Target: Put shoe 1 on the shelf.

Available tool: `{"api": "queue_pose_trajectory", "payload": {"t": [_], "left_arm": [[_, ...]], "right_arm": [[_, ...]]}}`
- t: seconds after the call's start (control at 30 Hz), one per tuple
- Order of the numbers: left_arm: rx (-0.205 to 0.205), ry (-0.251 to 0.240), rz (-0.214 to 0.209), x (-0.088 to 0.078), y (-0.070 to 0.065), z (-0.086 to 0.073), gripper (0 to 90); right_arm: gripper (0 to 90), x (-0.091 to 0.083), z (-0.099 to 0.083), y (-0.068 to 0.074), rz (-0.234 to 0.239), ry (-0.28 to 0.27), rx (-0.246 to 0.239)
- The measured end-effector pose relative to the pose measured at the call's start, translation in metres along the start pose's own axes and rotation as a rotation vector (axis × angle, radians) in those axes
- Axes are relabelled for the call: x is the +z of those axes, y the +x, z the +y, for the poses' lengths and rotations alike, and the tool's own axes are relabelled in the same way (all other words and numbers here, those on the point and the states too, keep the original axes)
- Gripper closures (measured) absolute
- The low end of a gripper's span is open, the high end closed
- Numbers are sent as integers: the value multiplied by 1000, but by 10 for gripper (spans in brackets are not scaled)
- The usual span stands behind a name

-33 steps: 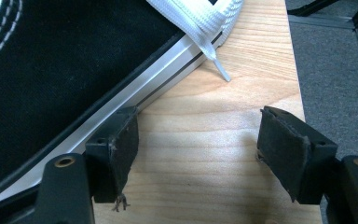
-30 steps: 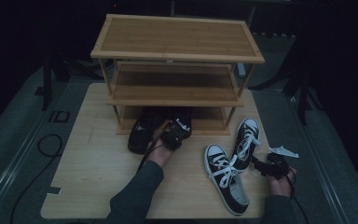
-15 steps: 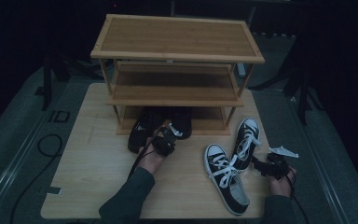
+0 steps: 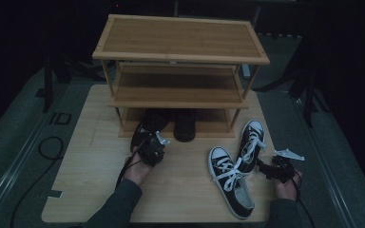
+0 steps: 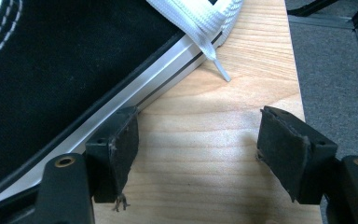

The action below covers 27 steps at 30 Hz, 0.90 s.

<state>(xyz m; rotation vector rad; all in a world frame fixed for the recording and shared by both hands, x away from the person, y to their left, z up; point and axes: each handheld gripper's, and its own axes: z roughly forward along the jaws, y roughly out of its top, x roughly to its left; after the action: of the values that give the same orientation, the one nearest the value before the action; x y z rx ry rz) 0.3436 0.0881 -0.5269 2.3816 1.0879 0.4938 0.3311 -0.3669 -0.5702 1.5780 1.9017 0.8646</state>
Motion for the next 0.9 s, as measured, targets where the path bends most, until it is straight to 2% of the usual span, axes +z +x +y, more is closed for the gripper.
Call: {"api": "queue_pose_trajectory", "payload": {"t": [0.07, 0.27, 0.33, 0.37, 0.53, 0.6, 0.8, 0.9], "left_arm": [[-15, 5, 7, -3, 4, -8, 881], [-28, 23, 33, -12, 14, -28, 881], [-26, 27, 38, -13, 15, -31, 881], [-35, 31, 43, -16, 18, -38, 881], [-47, 46, 54, -20, 23, -48, 881], [-64, 63, 79, -20, 29, -57, 880], [-118, 68, 100, -19, 42, -67, 878], [-124, 67, 105, -19, 44, -68, 878]], "right_arm": [[289, 0, 0, 0, 0, 0, -1], [289, 0, 0, 0, 0, 0, 0], [289, 0, 0, 0, 0, -1, 0], [289, 0, 0, 0, 0, -1, 0], [289, 0, 0, 0, -1, -1, 0], [290, 0, 0, 0, -1, -1, 0], [289, 0, 0, 0, -1, -1, 0], [290, 0, 0, 0, -1, -1, 0]]}}
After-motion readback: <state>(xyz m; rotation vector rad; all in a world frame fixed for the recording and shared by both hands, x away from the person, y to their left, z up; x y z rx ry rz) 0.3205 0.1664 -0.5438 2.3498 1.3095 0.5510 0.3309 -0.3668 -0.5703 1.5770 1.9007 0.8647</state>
